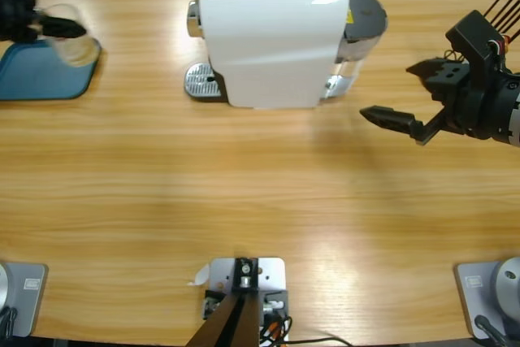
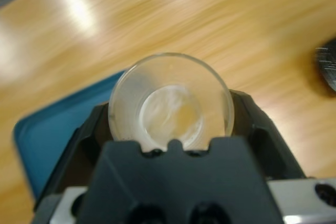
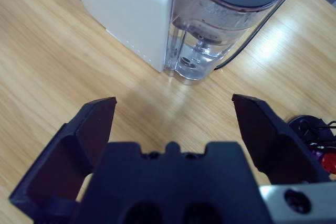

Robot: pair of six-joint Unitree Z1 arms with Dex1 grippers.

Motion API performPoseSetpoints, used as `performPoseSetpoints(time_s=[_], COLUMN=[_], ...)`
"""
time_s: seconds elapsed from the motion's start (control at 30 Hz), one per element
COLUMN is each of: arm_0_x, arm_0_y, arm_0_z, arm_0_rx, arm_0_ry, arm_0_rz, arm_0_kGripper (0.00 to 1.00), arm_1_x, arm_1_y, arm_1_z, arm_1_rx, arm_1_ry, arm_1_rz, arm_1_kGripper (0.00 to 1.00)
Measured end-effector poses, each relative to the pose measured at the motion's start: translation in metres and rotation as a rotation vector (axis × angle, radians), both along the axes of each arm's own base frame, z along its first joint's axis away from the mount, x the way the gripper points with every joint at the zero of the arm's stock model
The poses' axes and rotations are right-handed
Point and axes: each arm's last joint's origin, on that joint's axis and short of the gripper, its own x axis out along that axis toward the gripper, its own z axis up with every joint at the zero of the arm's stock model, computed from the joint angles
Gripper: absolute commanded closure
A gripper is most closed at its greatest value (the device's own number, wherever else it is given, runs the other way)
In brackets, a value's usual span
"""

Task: Pour coffee

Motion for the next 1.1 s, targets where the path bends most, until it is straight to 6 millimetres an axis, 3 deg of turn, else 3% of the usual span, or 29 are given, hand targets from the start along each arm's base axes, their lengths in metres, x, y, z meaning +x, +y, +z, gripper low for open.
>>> performPoseSetpoints(time_s=[0.1, 0.2, 0.7, 0.73, 0.8, 0.83, 1.1], arm_0_x=[-0.006, -0.006, 0.014, 0.014, 0.016, 0.016, 0.011], arm_0_y=[0.023, 0.032, 0.039, 0.039, 0.040, 0.040, 0.038], arm_0_z=[-0.004, -0.007, -0.049, -0.050, -0.050, -0.051, -0.056], arm_0_rx=[0.024, 0.028, -0.041, -0.044, -0.055, -0.062, -0.098], arm_0_ry=[0.016, 0.008, 0.052, 0.052, 0.051, 0.049, 0.022], arm_0_rz=[0.146, 0.207, 0.308, 0.312, 0.324, 0.329, 0.323], arm_0_kGripper=[1.000, 1.000, 1.000, 0.927, 0.165, 0.024, 0.009], arm_1_x=[0.000, 0.000, 0.000, 0.000, 0.000, 0.000, -0.001], arm_1_y=[0.000, 0.000, 0.000, 0.000, 0.000, 0.000, -0.001], arm_1_z=[0.000, 0.000, 0.000, 0.000, 0.000, 0.000, -0.001], arm_1_rx=[0.000, 0.000, 0.000, 0.000, 0.000, -0.001, -0.014], arm_1_ry=[0.000, 0.000, 0.000, 0.000, 0.000, 0.001, 0.014], arm_1_rz=[0.000, 0.000, 0.000, 0.000, 0.000, 0.000, 0.000], arm_1_kGripper=[0.018, 0.018, 0.018, 0.018, 0.016, 0.013, 0.000])
